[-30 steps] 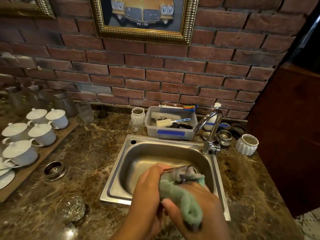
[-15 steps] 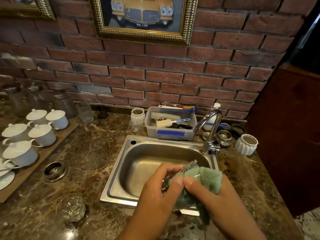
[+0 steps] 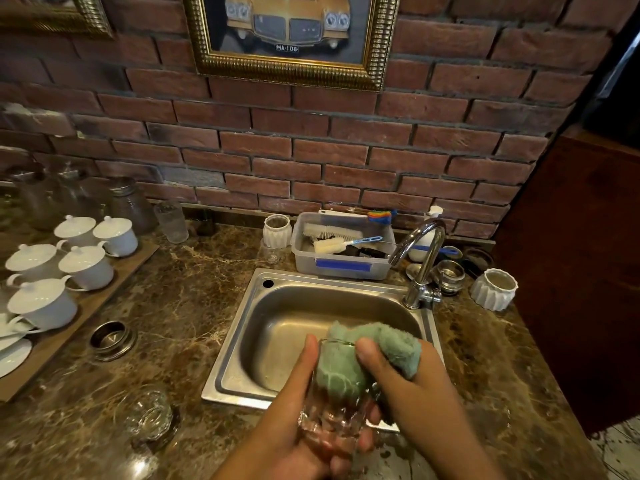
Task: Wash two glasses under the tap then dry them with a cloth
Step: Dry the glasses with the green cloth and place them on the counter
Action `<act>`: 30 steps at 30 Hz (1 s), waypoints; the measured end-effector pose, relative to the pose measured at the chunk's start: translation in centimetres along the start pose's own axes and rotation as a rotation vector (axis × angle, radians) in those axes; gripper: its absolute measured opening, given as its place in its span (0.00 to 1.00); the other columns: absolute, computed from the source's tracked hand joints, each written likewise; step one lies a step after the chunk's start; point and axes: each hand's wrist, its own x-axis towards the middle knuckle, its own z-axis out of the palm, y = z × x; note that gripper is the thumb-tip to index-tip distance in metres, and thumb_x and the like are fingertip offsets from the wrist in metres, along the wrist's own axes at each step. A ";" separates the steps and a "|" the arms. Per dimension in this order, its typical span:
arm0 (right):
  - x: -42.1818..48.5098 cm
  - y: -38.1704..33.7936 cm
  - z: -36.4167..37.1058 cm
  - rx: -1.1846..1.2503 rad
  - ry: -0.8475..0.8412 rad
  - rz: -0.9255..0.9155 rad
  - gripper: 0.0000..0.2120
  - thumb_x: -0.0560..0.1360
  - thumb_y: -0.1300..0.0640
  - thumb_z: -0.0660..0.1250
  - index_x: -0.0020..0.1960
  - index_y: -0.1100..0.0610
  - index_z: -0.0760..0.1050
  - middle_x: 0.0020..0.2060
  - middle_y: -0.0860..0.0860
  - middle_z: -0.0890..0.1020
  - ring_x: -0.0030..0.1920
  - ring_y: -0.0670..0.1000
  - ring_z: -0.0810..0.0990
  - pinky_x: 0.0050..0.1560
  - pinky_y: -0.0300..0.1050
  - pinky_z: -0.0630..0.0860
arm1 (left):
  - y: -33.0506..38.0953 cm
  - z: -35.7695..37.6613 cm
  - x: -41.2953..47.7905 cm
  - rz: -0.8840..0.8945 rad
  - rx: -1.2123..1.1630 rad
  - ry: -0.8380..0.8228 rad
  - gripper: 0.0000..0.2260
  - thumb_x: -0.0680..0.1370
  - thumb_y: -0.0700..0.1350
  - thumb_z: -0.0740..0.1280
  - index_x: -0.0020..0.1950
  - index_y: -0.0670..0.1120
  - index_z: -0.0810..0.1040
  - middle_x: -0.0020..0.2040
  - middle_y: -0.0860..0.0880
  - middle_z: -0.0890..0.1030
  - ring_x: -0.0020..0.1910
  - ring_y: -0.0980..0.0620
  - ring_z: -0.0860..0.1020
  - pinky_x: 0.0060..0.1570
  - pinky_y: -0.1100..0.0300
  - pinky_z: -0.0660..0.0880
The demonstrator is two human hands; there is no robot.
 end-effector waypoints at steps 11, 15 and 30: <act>-1.4 3.6 4.2 0.051 0.130 0.101 0.11 0.81 0.61 0.64 0.53 0.47 0.80 0.44 0.34 0.86 0.47 0.34 0.83 0.44 0.27 0.77 | -0.7 -0.1 0.7 0.658 0.218 0.512 0.27 0.68 0.51 0.77 0.65 0.46 0.76 0.54 0.42 0.86 0.50 0.44 0.86 0.42 0.54 0.81; -1.0 4.8 5.0 0.624 0.109 0.594 0.11 0.76 0.63 0.66 0.56 0.65 0.82 0.41 0.62 0.87 0.40 0.56 0.88 0.38 0.48 0.84 | -1.4 -0.8 0.3 0.875 0.753 0.567 0.39 0.59 0.40 0.84 0.65 0.57 0.72 0.54 0.60 0.83 0.54 0.61 0.82 0.48 0.70 0.78; -1.3 9.9 4.6 1.038 -0.154 0.982 0.26 0.75 0.58 0.59 0.70 0.70 0.70 0.67 0.71 0.74 0.68 0.66 0.72 0.74 0.64 0.63 | -2.1 -10.6 -1.6 0.661 1.104 0.519 0.39 0.62 0.37 0.84 0.67 0.53 0.70 0.59 0.60 0.79 0.62 0.62 0.77 0.58 0.73 0.71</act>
